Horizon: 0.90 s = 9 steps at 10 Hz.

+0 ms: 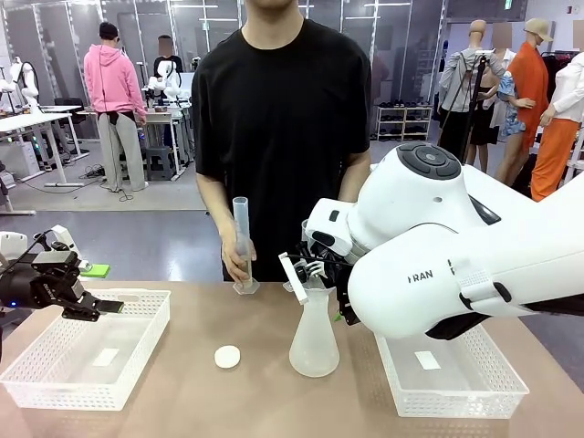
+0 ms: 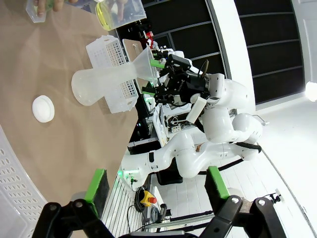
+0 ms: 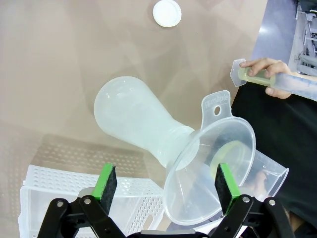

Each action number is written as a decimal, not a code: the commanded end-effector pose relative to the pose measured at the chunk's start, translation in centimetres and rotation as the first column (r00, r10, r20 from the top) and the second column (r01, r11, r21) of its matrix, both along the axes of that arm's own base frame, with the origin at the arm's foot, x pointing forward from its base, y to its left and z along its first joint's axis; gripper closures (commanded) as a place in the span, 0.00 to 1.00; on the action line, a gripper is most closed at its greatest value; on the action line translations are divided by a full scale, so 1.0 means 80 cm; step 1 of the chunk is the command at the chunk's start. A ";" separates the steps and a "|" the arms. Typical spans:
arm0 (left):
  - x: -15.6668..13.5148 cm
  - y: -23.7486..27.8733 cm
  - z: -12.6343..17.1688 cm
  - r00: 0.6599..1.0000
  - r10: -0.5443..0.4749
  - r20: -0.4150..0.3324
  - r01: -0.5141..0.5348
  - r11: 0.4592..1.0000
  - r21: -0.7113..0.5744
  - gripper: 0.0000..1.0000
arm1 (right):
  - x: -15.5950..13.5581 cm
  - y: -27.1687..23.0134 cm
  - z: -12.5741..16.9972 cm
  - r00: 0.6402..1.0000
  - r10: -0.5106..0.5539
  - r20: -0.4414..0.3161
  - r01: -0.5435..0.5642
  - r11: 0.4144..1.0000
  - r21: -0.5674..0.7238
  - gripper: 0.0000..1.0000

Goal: Prepare the solutions needed for the experiment.
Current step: Once the solution is in the Big flask , pick up the Plastic Funnel and place it back into the right Organizing basket.

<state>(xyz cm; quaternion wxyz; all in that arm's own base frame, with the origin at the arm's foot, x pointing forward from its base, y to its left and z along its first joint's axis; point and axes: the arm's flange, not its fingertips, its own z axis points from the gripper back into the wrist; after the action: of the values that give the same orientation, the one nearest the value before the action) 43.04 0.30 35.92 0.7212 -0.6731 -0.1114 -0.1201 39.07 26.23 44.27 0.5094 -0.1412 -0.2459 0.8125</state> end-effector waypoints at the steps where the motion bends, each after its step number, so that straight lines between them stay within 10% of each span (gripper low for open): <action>1: -0.002 -0.001 0.003 1.000 0.000 0.005 0.000 1.000 -0.001 0.00 | 0.002 0.000 -0.001 1.000 -0.001 0.005 0.001 1.000 0.009 0.00; 9: -0.002 -0.001 0.003 1.000 0.000 0.005 0.000 1.000 -0.001 0.00 | -0.033 -0.052 0.079 0.995 -0.090 0.051 0.085 0.993 0.086 0.00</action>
<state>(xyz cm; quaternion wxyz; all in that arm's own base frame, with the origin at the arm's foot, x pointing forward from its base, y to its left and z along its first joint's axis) 43.04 0.30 35.92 0.7212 -0.6731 -0.1114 -0.1200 37.61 23.89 49.73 0.5227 -0.1595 -0.2824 0.7884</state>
